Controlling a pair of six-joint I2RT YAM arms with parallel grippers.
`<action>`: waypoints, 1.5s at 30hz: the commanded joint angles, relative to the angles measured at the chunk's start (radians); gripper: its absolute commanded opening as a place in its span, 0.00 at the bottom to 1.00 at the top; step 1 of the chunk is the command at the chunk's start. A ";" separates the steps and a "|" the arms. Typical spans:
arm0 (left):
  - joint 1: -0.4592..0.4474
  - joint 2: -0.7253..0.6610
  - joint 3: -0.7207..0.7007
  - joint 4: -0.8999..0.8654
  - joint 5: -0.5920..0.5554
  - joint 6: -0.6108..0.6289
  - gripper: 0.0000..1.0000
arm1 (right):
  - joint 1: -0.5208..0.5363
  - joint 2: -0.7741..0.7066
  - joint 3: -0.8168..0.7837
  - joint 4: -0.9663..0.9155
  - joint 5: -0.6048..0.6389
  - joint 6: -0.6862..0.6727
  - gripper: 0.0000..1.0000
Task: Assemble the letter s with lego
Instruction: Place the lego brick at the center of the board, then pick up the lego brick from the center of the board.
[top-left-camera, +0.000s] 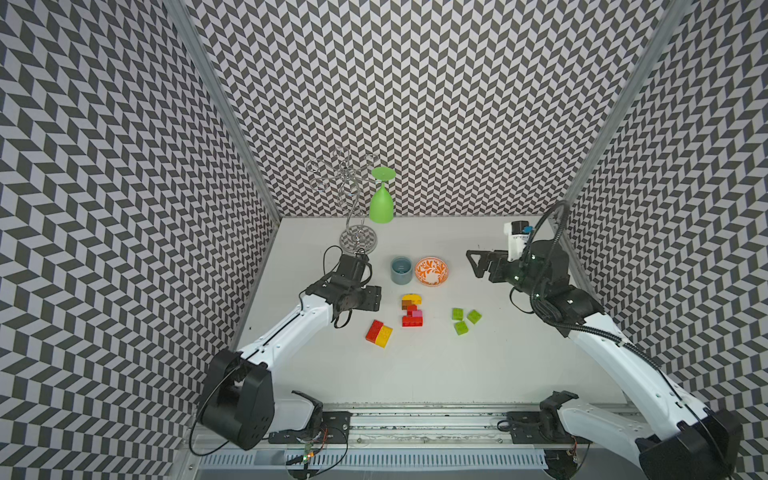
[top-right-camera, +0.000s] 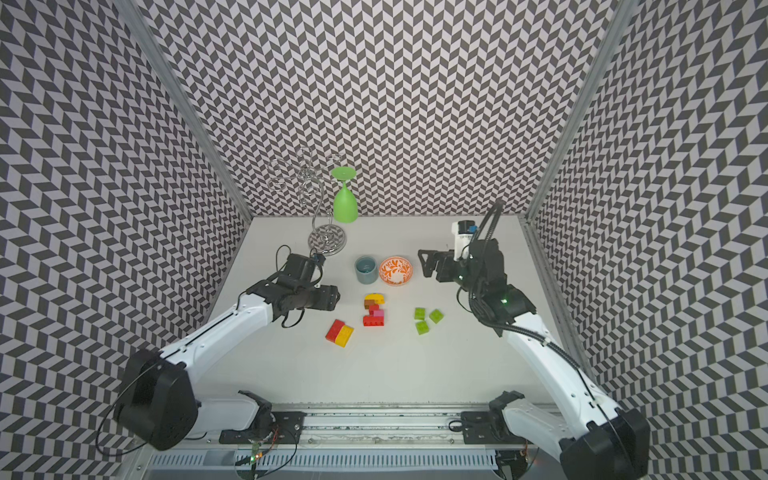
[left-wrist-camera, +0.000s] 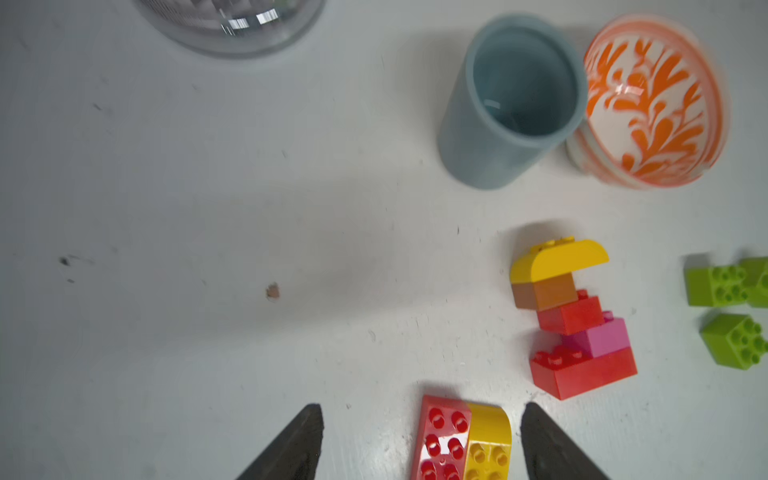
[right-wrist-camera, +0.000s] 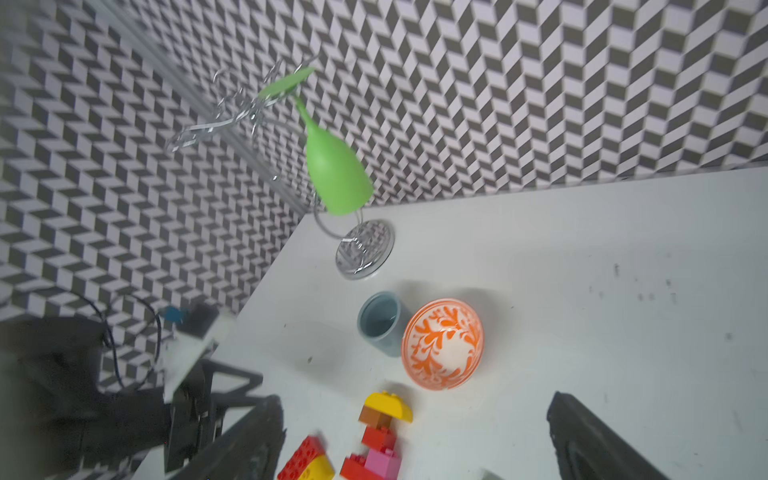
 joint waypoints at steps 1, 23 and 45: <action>-0.022 0.057 0.026 -0.081 -0.019 -0.044 0.81 | -0.009 0.041 -0.034 0.038 -0.025 0.030 0.99; -0.114 0.312 0.107 -0.202 -0.175 -0.014 0.66 | -0.009 0.101 -0.091 0.053 -0.147 0.016 0.99; -0.121 0.328 0.089 -0.225 -0.084 -0.030 0.34 | -0.009 0.111 -0.082 0.044 -0.157 0.023 1.00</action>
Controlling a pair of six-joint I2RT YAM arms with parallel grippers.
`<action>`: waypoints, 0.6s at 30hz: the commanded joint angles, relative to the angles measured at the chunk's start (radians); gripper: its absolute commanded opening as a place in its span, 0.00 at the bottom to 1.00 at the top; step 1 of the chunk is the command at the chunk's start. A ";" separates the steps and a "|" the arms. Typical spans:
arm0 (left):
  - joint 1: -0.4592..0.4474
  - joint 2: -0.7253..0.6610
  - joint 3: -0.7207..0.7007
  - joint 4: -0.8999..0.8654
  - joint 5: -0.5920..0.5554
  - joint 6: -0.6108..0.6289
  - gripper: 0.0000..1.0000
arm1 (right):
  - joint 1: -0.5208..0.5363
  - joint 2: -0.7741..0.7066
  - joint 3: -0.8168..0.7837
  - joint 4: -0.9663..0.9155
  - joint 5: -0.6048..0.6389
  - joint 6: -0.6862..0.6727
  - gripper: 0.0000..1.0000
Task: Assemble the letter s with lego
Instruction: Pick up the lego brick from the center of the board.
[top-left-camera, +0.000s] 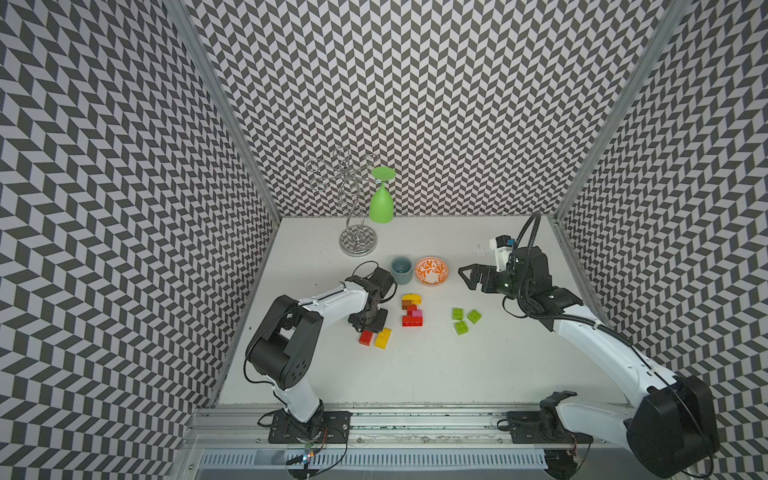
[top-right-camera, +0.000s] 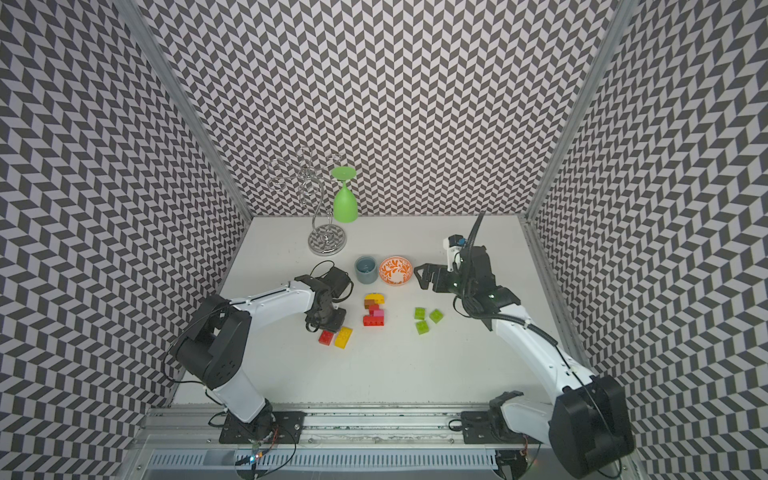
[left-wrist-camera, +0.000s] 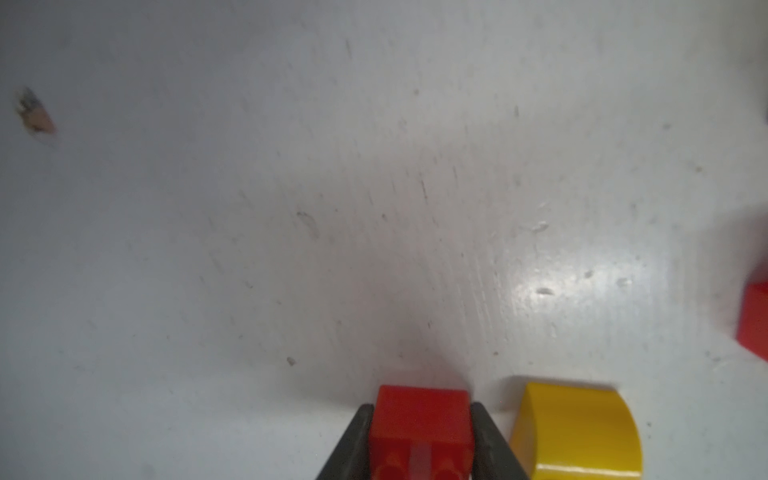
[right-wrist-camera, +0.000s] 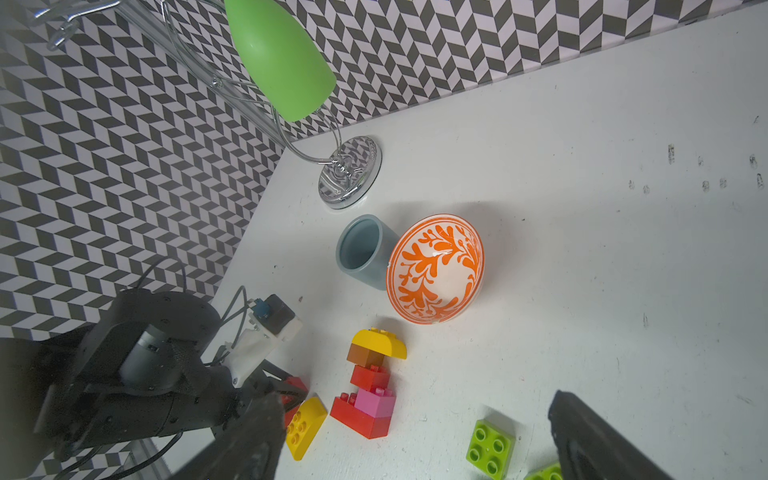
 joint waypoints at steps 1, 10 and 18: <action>0.000 -0.002 0.004 -0.014 0.015 -0.011 0.30 | 0.003 -0.001 0.004 0.041 -0.003 0.005 1.00; -0.019 -0.146 0.226 -0.080 -0.008 0.063 0.01 | 0.003 -0.045 0.033 -0.001 -0.003 -0.023 0.98; -0.299 -0.142 0.318 -0.072 0.118 0.403 0.00 | 0.003 -0.194 0.016 0.020 0.025 -0.128 0.97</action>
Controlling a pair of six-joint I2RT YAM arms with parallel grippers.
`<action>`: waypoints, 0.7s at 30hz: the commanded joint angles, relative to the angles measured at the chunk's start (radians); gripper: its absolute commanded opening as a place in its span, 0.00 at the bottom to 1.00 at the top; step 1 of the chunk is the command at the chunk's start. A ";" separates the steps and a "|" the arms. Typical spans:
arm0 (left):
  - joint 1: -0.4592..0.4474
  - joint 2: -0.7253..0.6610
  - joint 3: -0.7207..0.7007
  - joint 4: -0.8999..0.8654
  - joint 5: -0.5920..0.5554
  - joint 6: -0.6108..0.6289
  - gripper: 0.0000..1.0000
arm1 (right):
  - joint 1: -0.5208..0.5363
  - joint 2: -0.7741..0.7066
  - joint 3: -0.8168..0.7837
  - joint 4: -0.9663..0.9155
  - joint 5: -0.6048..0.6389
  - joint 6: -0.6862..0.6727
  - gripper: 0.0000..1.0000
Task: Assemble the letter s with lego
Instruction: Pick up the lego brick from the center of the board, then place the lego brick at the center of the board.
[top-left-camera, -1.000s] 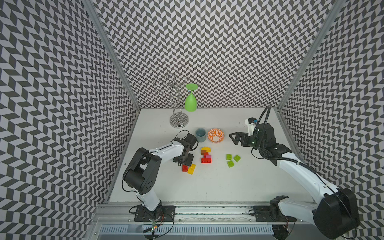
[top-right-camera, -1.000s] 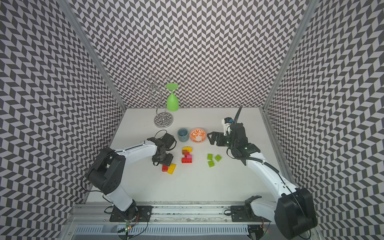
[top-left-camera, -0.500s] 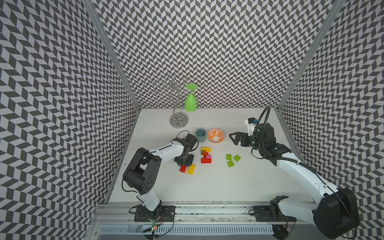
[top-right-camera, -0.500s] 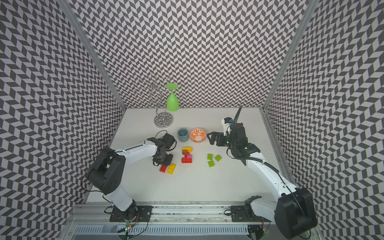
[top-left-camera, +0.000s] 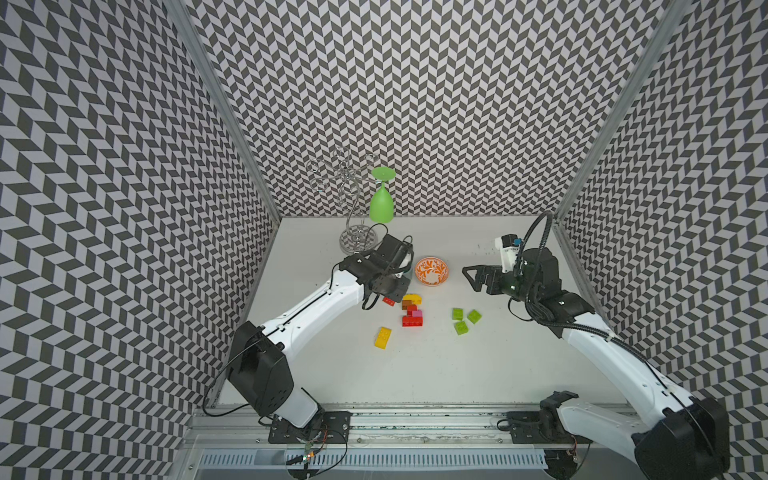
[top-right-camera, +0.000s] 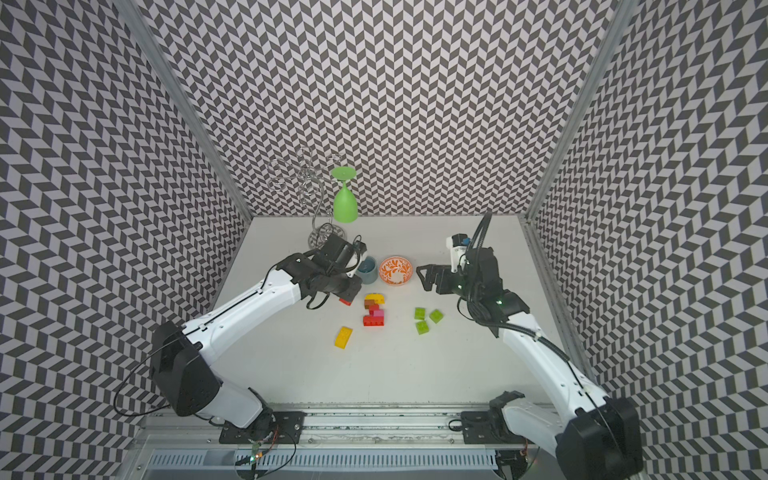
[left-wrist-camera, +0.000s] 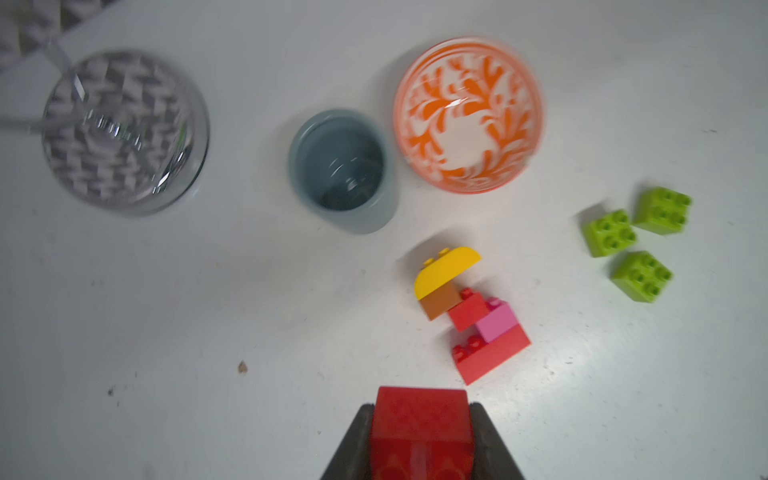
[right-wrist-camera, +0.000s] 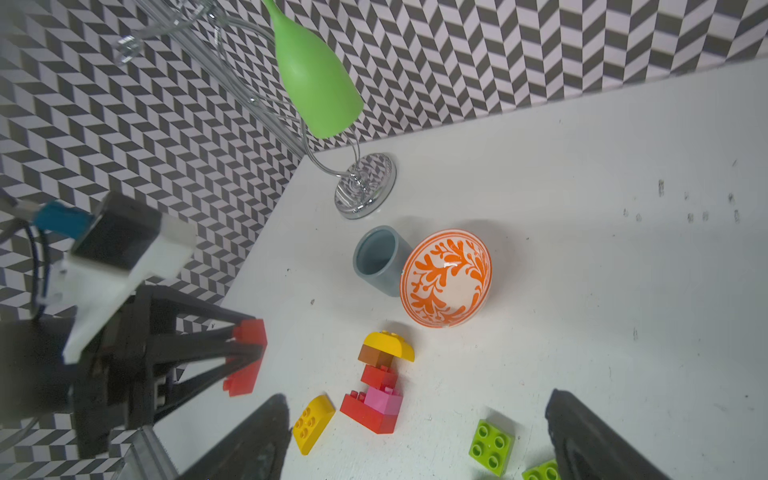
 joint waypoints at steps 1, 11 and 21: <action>-0.154 0.031 -0.045 -0.005 0.083 0.227 0.00 | 0.003 -0.097 0.004 0.067 0.039 -0.068 0.97; -0.320 0.196 -0.100 0.081 0.089 0.460 0.00 | 0.003 -0.308 -0.076 0.134 0.105 -0.192 0.93; -0.342 0.369 -0.037 0.076 0.084 0.505 0.01 | 0.004 -0.304 -0.083 0.114 0.134 -0.203 0.94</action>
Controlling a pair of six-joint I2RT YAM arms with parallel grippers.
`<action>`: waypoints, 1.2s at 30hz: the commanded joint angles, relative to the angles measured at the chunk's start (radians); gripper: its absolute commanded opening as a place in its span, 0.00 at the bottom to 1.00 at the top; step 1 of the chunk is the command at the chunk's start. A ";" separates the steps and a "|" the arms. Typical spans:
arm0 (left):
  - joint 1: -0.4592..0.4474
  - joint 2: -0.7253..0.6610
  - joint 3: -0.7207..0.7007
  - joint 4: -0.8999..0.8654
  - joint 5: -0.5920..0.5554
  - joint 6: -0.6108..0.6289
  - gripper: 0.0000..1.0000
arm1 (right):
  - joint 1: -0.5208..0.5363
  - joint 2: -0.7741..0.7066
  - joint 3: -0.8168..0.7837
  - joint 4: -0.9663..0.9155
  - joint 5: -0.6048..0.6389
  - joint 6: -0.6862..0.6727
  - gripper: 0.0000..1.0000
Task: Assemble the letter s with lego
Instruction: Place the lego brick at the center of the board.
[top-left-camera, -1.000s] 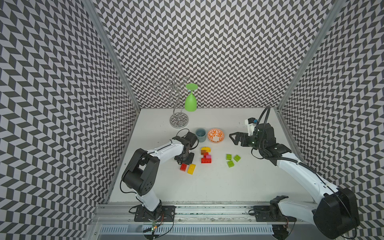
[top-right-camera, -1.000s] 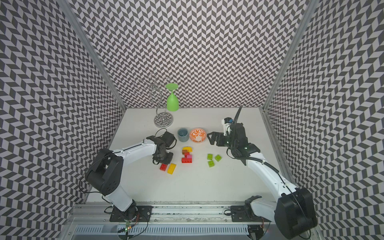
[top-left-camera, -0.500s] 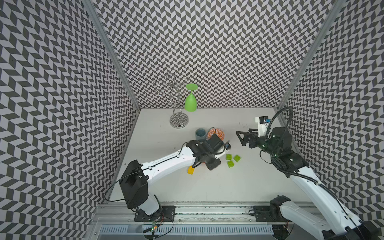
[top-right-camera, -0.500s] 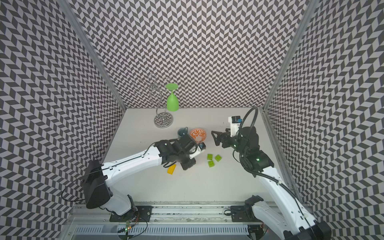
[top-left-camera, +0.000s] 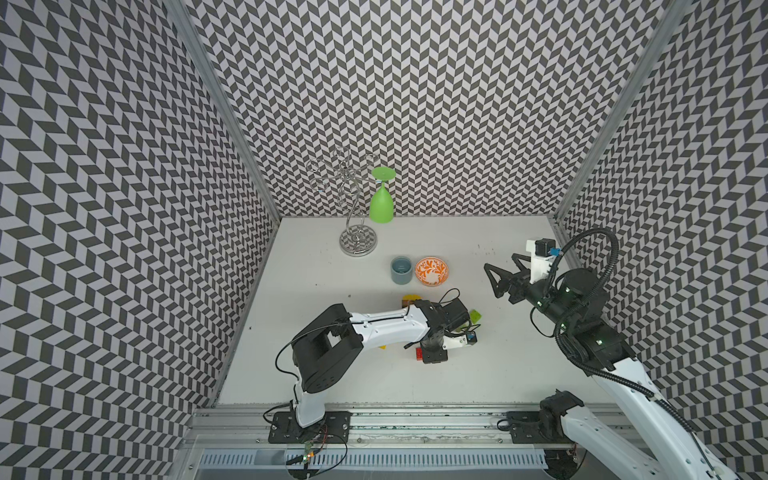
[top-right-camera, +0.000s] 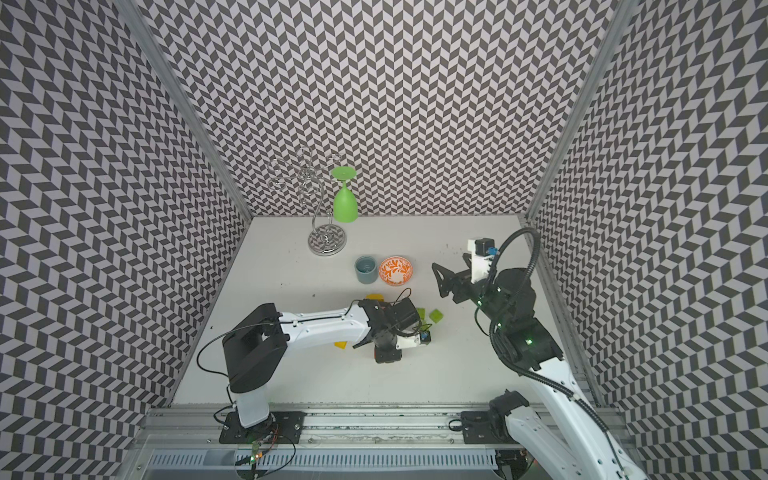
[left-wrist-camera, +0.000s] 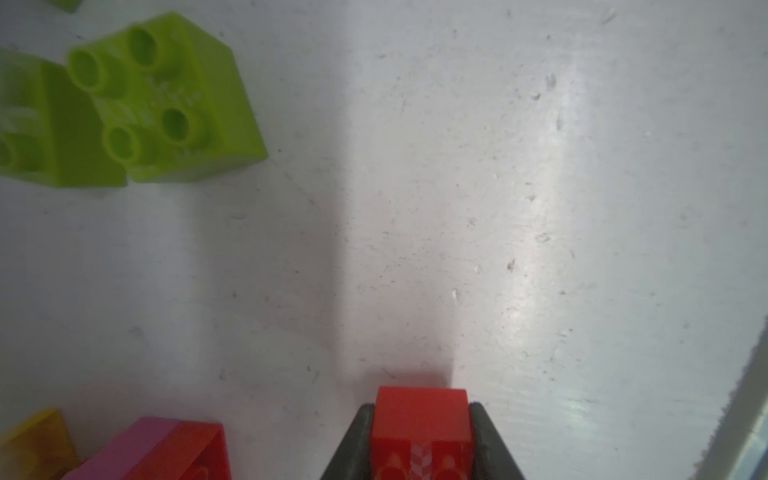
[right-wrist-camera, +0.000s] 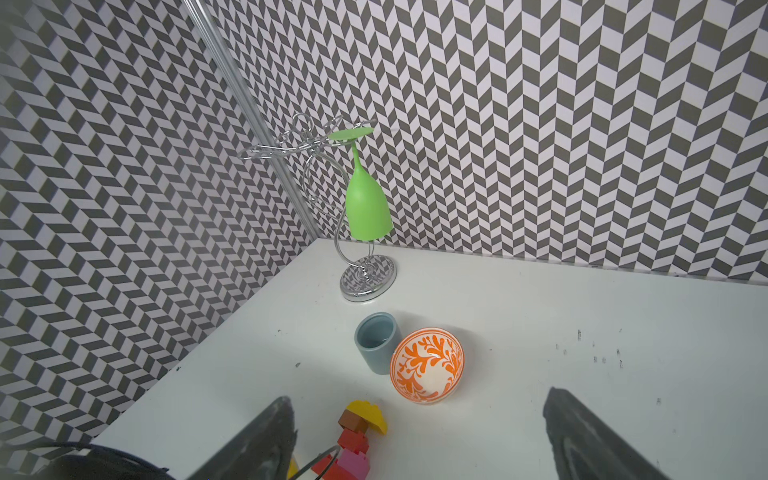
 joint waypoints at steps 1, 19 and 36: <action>-0.010 0.015 0.039 0.005 0.007 0.038 0.01 | 0.003 0.000 -0.001 0.027 0.026 -0.022 0.94; -0.017 -0.055 0.060 -0.008 -0.015 0.013 0.55 | 0.003 0.087 0.116 -0.114 0.124 0.028 0.94; 0.597 -0.692 -0.209 0.312 0.131 -0.461 0.41 | 0.161 0.504 0.168 -0.411 0.164 0.341 0.66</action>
